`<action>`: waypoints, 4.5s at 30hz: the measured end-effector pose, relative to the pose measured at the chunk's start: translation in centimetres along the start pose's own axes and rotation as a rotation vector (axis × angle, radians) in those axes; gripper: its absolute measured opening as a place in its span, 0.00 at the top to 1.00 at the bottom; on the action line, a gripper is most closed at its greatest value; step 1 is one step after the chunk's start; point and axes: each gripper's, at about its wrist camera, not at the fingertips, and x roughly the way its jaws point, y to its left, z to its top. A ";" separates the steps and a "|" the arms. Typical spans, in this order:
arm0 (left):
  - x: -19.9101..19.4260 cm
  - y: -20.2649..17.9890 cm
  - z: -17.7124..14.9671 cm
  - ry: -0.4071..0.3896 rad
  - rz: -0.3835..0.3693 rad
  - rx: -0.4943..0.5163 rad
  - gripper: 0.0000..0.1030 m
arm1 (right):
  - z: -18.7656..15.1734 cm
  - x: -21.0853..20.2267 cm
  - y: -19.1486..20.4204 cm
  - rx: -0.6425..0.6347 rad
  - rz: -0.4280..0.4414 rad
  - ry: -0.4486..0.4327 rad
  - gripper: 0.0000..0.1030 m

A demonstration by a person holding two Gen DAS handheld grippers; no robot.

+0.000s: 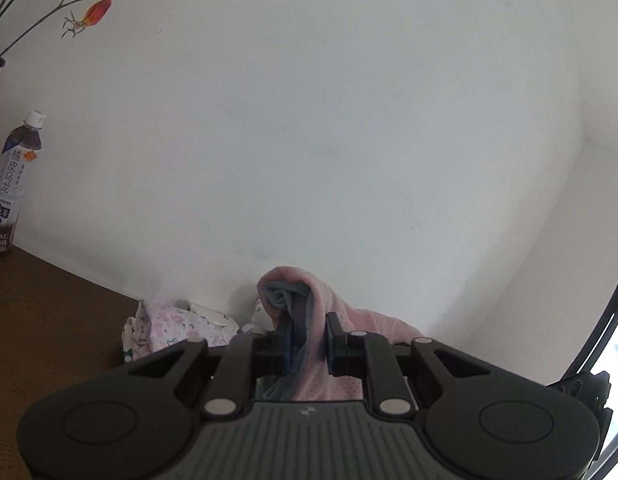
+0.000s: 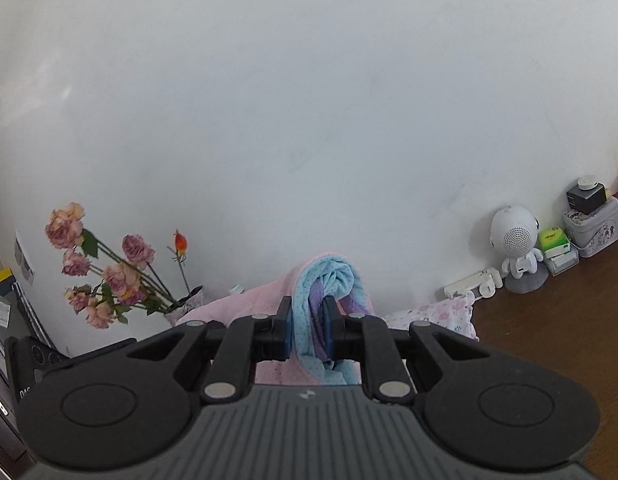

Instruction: Fold clothes

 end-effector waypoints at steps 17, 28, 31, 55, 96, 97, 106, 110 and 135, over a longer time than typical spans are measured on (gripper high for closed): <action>14.0 8.5 -0.7 0.148 0.198 -0.080 0.86 | -1.9 12.7 -13.2 0.276 -0.096 0.085 0.86; 16.4 10.4 -0.7 0.167 0.242 -0.060 0.86 | -3.3 15.8 -16.3 0.326 -0.092 0.101 0.85; 16.3 10.7 -0.8 0.166 0.250 -0.080 0.83 | -3.5 16.3 -16.8 0.333 -0.092 0.103 0.83; 14.6 8.5 -0.2 0.080 0.441 0.146 0.36 | -2.2 12.7 -14.0 0.078 -0.202 0.066 0.41; -4.6 -5.9 -16.9 0.099 0.531 0.407 0.00 | -14.8 -7.9 -1.8 -0.274 -0.302 0.155 0.00; -5.5 -6.5 -17.8 0.099 0.531 0.414 0.00 | -15.5 -8.8 -1.5 -0.276 -0.305 0.159 0.00; -12.1 -10.1 -24.6 0.104 0.541 0.483 0.00 | -21.5 -16.2 1.2 -0.331 -0.318 0.159 0.00; -14.8 -11.0 -27.1 0.105 0.561 0.479 0.00 | -23.7 -18.5 2.2 -0.335 -0.309 0.165 0.00; -21.9 -12.1 -34.1 -0.006 0.689 0.576 0.00 | -30.7 -23.1 5.2 -0.353 -0.300 0.115 0.00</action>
